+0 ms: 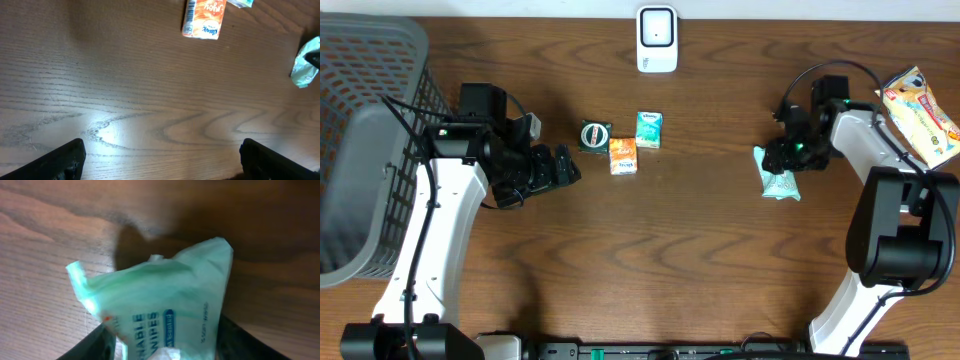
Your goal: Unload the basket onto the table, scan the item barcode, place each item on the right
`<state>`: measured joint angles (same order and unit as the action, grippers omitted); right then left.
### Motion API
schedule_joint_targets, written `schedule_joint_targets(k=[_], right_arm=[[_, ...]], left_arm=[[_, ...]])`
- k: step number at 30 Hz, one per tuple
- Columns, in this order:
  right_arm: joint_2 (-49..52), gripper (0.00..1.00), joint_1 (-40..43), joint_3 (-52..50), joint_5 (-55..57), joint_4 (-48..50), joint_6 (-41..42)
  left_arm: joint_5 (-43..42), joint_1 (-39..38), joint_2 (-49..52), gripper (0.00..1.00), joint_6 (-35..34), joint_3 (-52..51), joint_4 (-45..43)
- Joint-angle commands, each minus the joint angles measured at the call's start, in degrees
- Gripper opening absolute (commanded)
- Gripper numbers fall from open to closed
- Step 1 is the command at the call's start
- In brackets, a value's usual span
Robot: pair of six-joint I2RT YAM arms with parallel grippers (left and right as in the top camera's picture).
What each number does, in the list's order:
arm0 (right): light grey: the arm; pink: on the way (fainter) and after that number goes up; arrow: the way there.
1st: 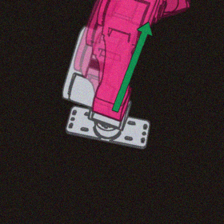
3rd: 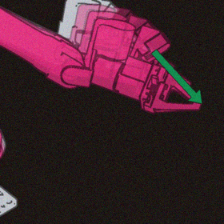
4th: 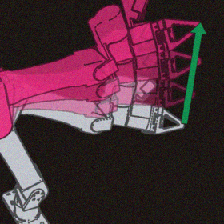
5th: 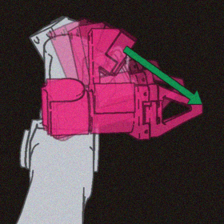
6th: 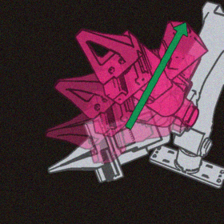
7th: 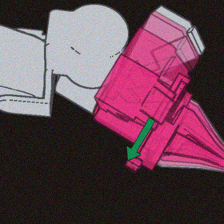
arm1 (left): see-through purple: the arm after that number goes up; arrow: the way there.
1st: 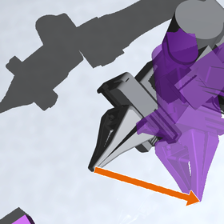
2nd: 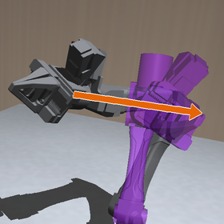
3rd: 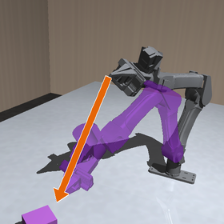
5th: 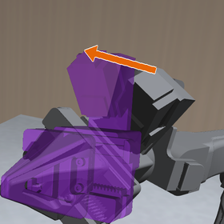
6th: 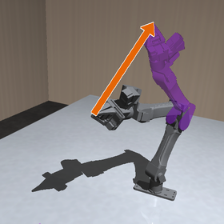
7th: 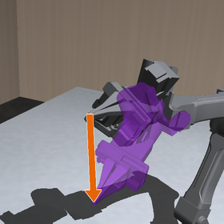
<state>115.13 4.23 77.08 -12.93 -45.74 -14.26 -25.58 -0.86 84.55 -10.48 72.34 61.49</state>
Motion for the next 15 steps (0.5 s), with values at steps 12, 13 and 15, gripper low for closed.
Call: schedule_joint_targets(k=[12,13,15], right_arm=[[0.3,0.01,-6.7,-0.1,-4.0,3.3,11.6],[0.3,0.01,-7.4,0.6,-5.1,3.8,12.5],[0.2,0.01,-8.5,2.3,-6.4,4.5,14.2]], left_arm=[[-0.3,-0.1,0.4,0.98,0.8,-0.1,0.2],[-0.3,-0.1,0.4,0.98,0.8,-0.1,0.1],[-0.3,-0.1,0.4,0.97,0.8,-0.1,0.1]])
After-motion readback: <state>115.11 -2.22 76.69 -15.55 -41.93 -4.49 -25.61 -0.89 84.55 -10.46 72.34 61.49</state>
